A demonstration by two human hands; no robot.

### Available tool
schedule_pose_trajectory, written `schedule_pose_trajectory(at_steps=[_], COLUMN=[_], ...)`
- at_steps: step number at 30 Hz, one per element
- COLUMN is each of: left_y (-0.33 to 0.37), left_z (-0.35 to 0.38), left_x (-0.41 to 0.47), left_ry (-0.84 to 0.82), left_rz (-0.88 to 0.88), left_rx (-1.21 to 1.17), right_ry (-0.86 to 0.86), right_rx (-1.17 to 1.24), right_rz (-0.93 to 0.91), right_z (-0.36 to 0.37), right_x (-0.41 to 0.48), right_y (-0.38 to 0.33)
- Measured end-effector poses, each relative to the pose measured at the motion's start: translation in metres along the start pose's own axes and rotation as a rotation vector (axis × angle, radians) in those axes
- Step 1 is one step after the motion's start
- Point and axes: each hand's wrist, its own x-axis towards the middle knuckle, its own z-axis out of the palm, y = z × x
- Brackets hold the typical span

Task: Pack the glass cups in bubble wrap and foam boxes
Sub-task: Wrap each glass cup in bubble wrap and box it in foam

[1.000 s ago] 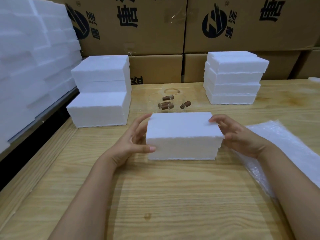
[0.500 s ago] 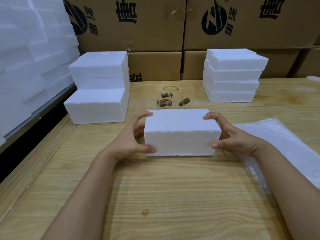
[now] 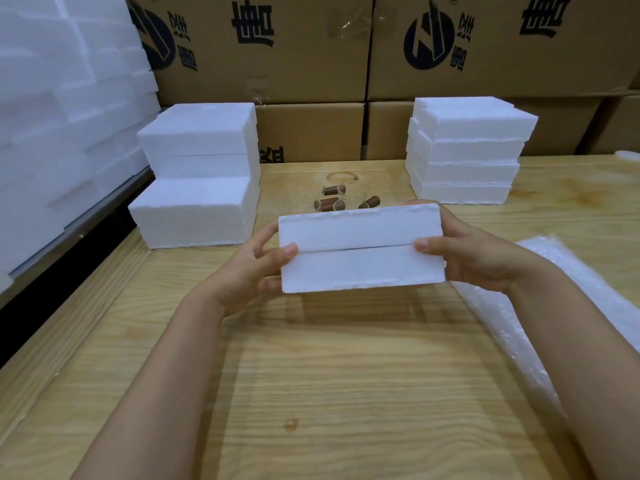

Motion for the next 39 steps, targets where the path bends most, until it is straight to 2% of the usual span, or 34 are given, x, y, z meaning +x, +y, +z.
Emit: schedule_pose_trajectory(at_steps=[13,17,24,28,33,39], left_y=[0.005,0.005,0.001,0.007,0.021,0.053], left_z=[0.003,0.001,-0.005,-0.012,-0.033,-0.095], left_x=[0.002,0.0,-0.009,-0.016,-0.021,-0.028], left_ry=[0.03,0.014,0.016,0.028,0.118,0.412], left_rz=[-0.067,0.006,0.122,0.173,0.317,0.437], left_rx=[0.015,0.035,-0.05,-0.058,-0.05,0.175], right_ry=[0.01,0.013,0.119,0.153,0.154,0.093], right_rx=[0.085,0.056,-0.024,-0.026,-0.026,-0.044], right_rz=[0.07,-0.03,-0.276,-0.339,-0.429,-0.411], right_z=[0.0,0.0,0.024,0.038,0.06,0.101], right_x=[0.005,0.003,0.006,0.009,0.027,0.106], right_y=[0.005,0.008,0.019,0.014,-0.008,-0.048])
